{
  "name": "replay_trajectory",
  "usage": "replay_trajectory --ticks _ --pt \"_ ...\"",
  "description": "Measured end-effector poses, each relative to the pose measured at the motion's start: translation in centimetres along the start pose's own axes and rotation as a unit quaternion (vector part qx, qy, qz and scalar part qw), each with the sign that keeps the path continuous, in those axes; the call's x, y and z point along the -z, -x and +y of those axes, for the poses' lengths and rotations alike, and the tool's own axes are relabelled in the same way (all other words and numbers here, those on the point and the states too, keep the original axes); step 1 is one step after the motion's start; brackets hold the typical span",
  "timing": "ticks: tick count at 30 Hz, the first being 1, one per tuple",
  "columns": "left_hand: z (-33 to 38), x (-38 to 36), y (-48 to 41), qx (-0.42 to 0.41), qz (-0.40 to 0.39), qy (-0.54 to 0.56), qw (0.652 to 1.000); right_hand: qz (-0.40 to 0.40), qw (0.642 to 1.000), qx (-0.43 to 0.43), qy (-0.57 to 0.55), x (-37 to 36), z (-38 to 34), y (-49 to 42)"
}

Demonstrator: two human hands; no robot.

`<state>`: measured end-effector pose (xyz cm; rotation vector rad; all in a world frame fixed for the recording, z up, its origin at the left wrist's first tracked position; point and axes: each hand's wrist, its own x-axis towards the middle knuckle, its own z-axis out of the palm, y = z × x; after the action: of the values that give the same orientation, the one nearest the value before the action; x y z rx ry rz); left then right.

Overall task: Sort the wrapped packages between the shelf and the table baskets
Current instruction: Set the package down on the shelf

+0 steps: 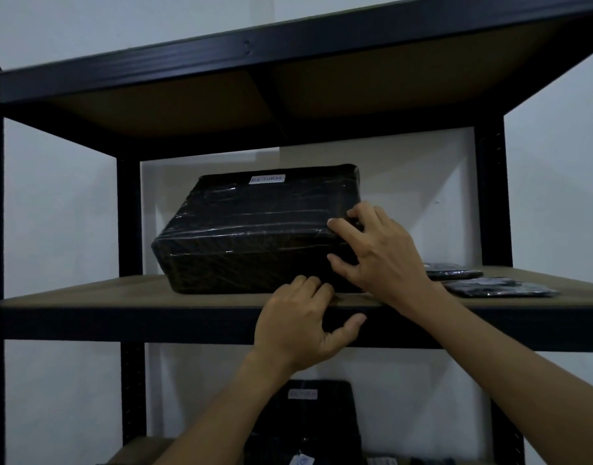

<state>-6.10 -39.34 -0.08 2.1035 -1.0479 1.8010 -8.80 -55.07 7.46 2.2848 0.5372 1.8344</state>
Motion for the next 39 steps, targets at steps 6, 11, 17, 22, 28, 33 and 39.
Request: replay_trajectory --ticks 6,11,17,22,28,33,39 --pt "0.2 0.0 0.1 0.010 0.003 0.006 1.000 0.012 1.000 0.005 -0.009 0.2 -0.3 0.2" --pt "0.4 0.1 0.1 0.019 0.003 0.007 1.000 0.018 1.000 0.000 -0.014 0.1 -0.4 0.4" --pt "0.6 0.0 0.0 0.020 0.001 -0.001 1.000 -0.087 0.994 -0.058 -0.031 -0.6 0.5 0.0" --pt "0.7 -0.2 0.2 0.033 0.002 -0.003 0.999 -0.165 0.961 -0.110 -0.194 -1.7 1.8 -0.3" --pt "0.7 -0.3 0.0 0.023 -0.002 -0.005 1.000 -0.206 0.944 -0.116 -0.229 -0.8 2.3 0.0" --pt "3.9 -1.0 -1.3 0.008 -0.029 -0.007 1.000 -0.211 0.946 -0.160 -0.189 1.6 5.0 1.6" --pt "8.5 -2.8 -4.4 -0.044 -0.068 0.032 0.996 -0.277 0.935 -0.204 -0.081 4.0 8.4 4.1"
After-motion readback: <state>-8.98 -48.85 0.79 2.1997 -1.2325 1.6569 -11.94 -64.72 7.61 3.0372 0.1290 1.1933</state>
